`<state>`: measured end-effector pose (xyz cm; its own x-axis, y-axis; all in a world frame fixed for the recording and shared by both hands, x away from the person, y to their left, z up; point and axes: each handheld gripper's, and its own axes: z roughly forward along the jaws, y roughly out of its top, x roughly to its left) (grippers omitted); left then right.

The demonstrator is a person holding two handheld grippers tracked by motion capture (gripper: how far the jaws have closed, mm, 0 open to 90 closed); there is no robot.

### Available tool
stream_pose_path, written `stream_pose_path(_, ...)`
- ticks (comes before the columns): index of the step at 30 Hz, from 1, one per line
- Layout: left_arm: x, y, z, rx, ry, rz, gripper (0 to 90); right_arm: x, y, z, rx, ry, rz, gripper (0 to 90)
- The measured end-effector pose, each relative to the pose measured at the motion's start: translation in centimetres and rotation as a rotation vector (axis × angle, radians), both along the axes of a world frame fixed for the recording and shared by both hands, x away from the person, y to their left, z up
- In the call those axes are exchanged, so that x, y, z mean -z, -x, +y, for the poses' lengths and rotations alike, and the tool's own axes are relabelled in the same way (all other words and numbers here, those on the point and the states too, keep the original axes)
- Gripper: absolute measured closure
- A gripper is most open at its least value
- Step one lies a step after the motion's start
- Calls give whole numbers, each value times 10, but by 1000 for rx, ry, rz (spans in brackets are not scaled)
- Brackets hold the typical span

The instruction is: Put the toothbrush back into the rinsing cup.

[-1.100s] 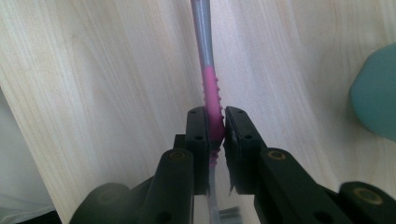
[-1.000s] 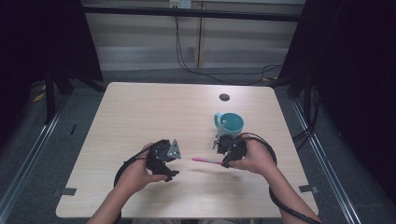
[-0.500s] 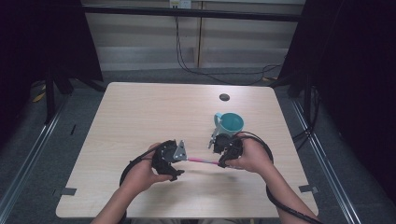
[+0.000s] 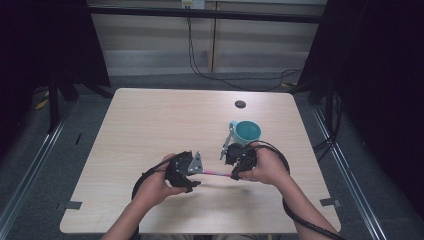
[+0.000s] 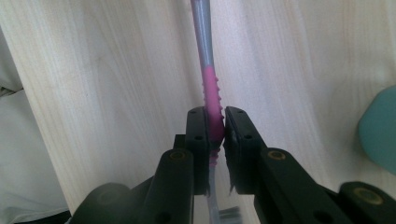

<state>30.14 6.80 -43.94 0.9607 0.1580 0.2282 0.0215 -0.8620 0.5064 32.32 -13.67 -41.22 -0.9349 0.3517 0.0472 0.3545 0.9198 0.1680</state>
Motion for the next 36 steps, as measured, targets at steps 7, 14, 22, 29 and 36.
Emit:
stream_pose_path(7, 0, 0, -2, 18, 1, -14, 485, -3, 1, 4, -9, 4, -1, 806)
stream_pose_path(14, -2, 3, -8, 48, -3, -24, 562, -2, 2, 10, -15, -5, -3, 805)
stream_pose_path(22, 1, 2, -6, 13, 8, -15, 740, -1, 2, 15, -41, -22, -11, 805)
stream_pose_path(29, 2, 3, -6, 6, -26, 21, 786, -3, 5, 18, -83, -28, -35, 804)
stream_pose_path(36, 2, 5, -4, 29, -40, 83, 817, -5, 5, 17, -96, -62, -59, 780)
